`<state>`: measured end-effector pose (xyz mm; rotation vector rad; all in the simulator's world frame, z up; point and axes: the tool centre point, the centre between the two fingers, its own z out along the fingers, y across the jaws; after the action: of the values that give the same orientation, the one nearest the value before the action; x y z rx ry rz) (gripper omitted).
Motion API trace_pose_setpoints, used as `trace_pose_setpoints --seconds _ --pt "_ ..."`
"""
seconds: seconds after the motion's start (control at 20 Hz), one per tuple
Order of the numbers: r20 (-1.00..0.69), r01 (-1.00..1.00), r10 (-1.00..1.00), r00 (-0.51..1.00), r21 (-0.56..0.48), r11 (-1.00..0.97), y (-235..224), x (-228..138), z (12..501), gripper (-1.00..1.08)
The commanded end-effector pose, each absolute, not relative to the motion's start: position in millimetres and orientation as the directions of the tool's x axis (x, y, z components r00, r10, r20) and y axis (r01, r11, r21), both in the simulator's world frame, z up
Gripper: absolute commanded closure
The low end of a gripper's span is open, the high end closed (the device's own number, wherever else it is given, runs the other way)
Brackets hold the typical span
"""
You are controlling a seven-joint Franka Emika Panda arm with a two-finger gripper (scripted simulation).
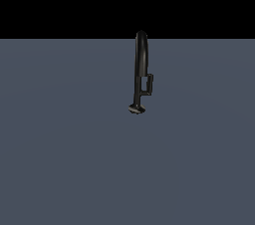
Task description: Turn on the faucet by rotating a designated handle.
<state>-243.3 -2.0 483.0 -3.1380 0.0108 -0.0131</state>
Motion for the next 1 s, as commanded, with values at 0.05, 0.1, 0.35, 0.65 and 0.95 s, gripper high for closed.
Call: trace_pose_setpoints --seconds 0.05,0.1,0.35,0.65,0.95 --pt "0.008 -0.007 -0.007 1.0 -0.004 -1.0 -1.7 -243.3 483.1 1.08" --pt "0.007 -0.008 -0.008 1.0 -0.005 -1.0 -1.9 -242.8 483.0 1.08" --pt "-0.007 -0.022 -0.022 1.0 -0.018 -1.0 -1.4 -236.5 482.6 1.08" --pt "-0.045 -0.061 -0.059 0.997 -0.052 -0.997 -0.5 -219.7 481.3 1.08" --pt "-0.109 -0.127 -0.115 0.987 -0.104 -0.986 -0.3 -192.2 477.9 1.08"
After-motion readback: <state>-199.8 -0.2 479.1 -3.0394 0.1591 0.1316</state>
